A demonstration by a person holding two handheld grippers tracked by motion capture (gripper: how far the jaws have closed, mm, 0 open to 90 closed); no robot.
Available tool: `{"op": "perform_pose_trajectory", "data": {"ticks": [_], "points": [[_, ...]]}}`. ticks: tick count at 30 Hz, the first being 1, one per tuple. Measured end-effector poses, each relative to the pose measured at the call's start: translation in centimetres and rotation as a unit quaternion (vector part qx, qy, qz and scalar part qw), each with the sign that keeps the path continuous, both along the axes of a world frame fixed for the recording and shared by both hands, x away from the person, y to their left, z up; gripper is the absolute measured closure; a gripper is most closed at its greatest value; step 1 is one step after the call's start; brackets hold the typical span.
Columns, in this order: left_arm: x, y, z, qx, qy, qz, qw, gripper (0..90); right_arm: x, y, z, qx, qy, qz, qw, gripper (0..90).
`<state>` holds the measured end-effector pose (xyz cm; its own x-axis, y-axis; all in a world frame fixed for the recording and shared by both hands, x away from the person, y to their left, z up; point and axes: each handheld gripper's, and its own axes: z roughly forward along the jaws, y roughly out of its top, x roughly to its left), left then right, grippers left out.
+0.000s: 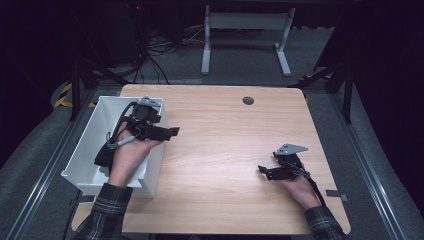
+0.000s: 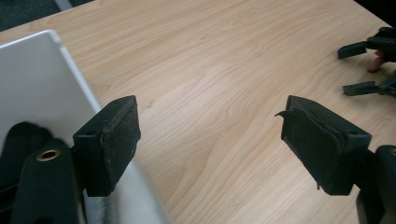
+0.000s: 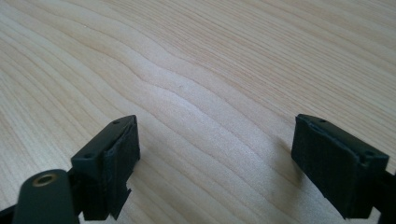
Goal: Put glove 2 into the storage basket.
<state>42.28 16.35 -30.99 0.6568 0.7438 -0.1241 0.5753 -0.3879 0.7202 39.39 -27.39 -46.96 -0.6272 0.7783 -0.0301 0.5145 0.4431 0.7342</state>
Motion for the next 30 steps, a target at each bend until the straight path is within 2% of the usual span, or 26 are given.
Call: {"op": "perform_pose_trajectory", "data": {"ticks": [4, 7, 8, 15, 23, 30], "points": [[-0.2, -1.8, -0.4, -0.005, 0.003, -0.021, 0.9998, 19.9, 0.0, 0.0, 0.0, 0.000, 0.000, 0.001, 1.0000, 15.9], [-0.2, -2.5, -0.5, -0.006, 0.003, -0.029, 0.9996, 18.8, 0.0, 0.0, 0.0, 0.000, 0.000, 0.001, 1.0000, 16.0], [-0.2, -3.4, -0.8, -0.002, 0.003, -0.036, 0.9993, 18.1, 0.0, 0.0, 0.0, 0.000, 0.000, 0.002, 1.0000, 15.9], [-0.3, -5.7, -1.5, -0.006, 0.003, -0.059, 0.9983, 15.8, 0.0, 0.0, 0.0, 0.000, 0.000, 0.003, 1.0000, 15.9], [-0.6, -8.5, -3.8, 0.001, 0.009, -0.094, 0.9956, 13.2, 0.0, 0.0, 0.0, 0.000, 0.000, 0.004, 1.0000, 15.9], [-1.0, -10.0, -6.0, 0.006, 0.012, -0.114, 0.9934, 11.4, 0.0, 0.0, 0.0, 0.000, 0.001, 0.004, 1.0000, 15.9]]}}
